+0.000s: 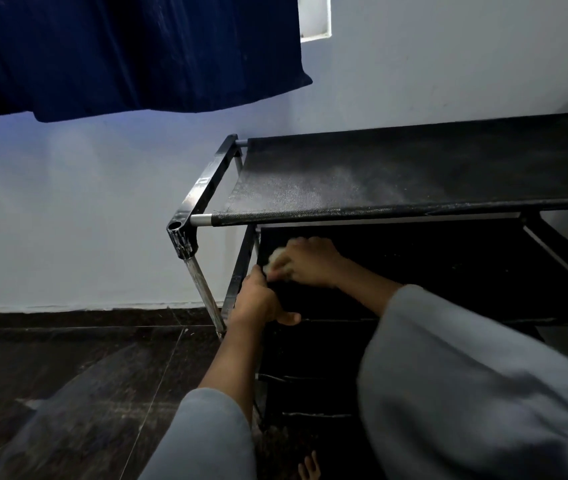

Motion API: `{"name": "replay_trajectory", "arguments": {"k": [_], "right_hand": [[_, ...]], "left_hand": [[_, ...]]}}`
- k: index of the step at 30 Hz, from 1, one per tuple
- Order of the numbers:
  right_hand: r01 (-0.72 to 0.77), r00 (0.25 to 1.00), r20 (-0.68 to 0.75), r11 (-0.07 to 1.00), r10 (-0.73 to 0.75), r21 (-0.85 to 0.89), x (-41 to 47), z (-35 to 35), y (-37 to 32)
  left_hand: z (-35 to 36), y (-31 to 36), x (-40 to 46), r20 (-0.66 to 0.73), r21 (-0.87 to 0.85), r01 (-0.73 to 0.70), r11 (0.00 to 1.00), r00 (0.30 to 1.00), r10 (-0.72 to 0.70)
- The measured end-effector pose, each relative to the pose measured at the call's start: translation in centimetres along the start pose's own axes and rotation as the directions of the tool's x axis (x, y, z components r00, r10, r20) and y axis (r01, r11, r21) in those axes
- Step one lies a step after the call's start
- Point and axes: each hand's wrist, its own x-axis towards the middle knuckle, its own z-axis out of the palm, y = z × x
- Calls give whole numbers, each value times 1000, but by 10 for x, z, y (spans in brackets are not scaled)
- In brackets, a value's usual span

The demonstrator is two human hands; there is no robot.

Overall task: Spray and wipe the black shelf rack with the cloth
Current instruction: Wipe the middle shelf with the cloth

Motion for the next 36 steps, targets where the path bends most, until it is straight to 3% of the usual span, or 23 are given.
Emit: {"name": "replay_trajectory", "arguments": {"k": [4, 8, 13, 17, 21, 23, 26, 27, 29, 32, 34, 36], "right_hand": [[170, 954, 262, 984, -149, -60, -60, -27, 13], [94, 940, 334, 995, -77, -35, -95, -38, 45], [17, 985, 173, 1000, -20, 18, -95, -20, 49], [-74, 997, -5, 997, 74, 0, -65, -5, 62], [-275, 939, -113, 909, 324, 314, -18, 3, 85], [-325, 913, -109, 861, 394, 392, -5, 10, 92], [-229, 958, -75, 899, 276, 373, -18, 8, 92], [-199, 977, -11, 921, 215, 335, -30, 3, 92], [-155, 978, 173, 968, 121, 199, -61, -9, 91], [-71, 946, 322, 993, 37, 94, -110, -26, 85], [-85, 950, 308, 990, 46, 114, -127, -33, 80], [-128, 958, 275, 981, 84, 147, -128, -34, 75]], "left_hand": [[11, -8, 3, -94, -77, -6, 997, 996, -1], [15, -2, 8, -77, 66, 37, 997, 997, -32], [18, 4, 34, 29, 234, -1, 972, 1000, -6], [9, 17, 34, 141, 486, -43, 873, 989, -30], [7, 17, 42, 146, 519, -61, 853, 989, -17], [8, 13, 46, 174, 510, -41, 859, 983, -56], [15, -13, 81, 219, 326, 7, 945, 972, -83], [29, -48, 136, 215, 191, 21, 981, 975, -63], [42, -77, 185, 97, 120, -66, 991, 994, 54], [26, -29, 77, 27, 145, -57, 988, 998, 53], [18, -3, 26, -41, 290, -45, 956, 997, 59], [18, -4, 20, -39, 281, -58, 958, 997, 71]]}}
